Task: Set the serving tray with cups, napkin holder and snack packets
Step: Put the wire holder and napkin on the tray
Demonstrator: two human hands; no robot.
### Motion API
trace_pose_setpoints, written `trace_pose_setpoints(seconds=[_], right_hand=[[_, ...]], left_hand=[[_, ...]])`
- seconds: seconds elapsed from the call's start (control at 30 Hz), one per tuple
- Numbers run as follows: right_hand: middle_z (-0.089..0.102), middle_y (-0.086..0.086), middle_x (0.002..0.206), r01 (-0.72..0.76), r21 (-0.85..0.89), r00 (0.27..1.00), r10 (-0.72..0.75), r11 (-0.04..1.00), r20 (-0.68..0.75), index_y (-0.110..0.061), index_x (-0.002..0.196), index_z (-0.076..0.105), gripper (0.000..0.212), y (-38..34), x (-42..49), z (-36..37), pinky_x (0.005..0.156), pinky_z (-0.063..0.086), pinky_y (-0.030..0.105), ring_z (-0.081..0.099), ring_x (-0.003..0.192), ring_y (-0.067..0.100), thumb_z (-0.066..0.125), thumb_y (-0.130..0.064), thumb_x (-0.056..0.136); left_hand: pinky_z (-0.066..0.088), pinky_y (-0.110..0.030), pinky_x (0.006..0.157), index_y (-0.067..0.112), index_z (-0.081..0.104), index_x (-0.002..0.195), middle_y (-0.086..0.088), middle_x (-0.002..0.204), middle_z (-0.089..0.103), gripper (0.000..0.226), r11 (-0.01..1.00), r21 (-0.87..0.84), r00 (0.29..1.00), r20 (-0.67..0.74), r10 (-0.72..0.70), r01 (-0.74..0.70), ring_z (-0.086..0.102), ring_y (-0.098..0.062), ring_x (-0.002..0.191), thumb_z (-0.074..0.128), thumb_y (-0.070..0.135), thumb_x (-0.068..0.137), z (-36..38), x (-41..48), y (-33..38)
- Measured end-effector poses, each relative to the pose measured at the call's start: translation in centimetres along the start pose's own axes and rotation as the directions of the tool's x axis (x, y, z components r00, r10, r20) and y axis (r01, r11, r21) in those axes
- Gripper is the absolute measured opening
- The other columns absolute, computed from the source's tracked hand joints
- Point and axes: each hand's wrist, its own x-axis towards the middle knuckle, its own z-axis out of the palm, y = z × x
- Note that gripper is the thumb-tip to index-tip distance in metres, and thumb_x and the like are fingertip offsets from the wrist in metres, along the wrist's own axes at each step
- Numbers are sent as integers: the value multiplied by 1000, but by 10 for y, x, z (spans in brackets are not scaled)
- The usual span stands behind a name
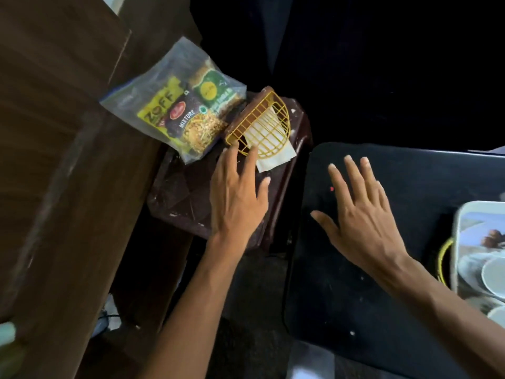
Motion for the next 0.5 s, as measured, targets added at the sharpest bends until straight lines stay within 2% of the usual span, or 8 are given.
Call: trace_pose_setpoints(seconds=[0.13,0.3,0.4,0.5], right_hand=[[-9,11,167,-1,-63,999,4,998,41,-18,159,1,87,-25,22,7,123,10,56,-16,152,31,37,-64,95],[-6,12,167,-29,-40,999,30,999,25,-18,159,3,87,-40,33,10,122,12,57,-14,153,32,39,-63,94],[-2,12,167,-52,-16,999,52,999,3,-18,159,6,86,-41,30,9,123,13,56,-11,153,31,43,-61,94],[-1,11,167,-69,11,998,69,998,3,-18,159,8,84,-38,23,5,123,13,54,-12,154,30,45,-59,95]], left_hand=[[26,-55,122,25,25,160,-21,168,19,83,990,107,996,16,91,-92,21,-40,154,63,50,91,3,49,-6],[25,-60,122,30,15,161,-23,168,12,103,973,171,985,104,138,-155,17,-42,155,67,68,80,14,90,7],[31,-58,117,31,18,160,-24,168,13,103,969,195,987,81,141,-155,25,-43,151,71,64,79,18,99,13],[38,-53,111,29,27,158,-20,163,27,95,970,194,989,10,148,-147,37,-39,144,74,56,80,18,104,11]])
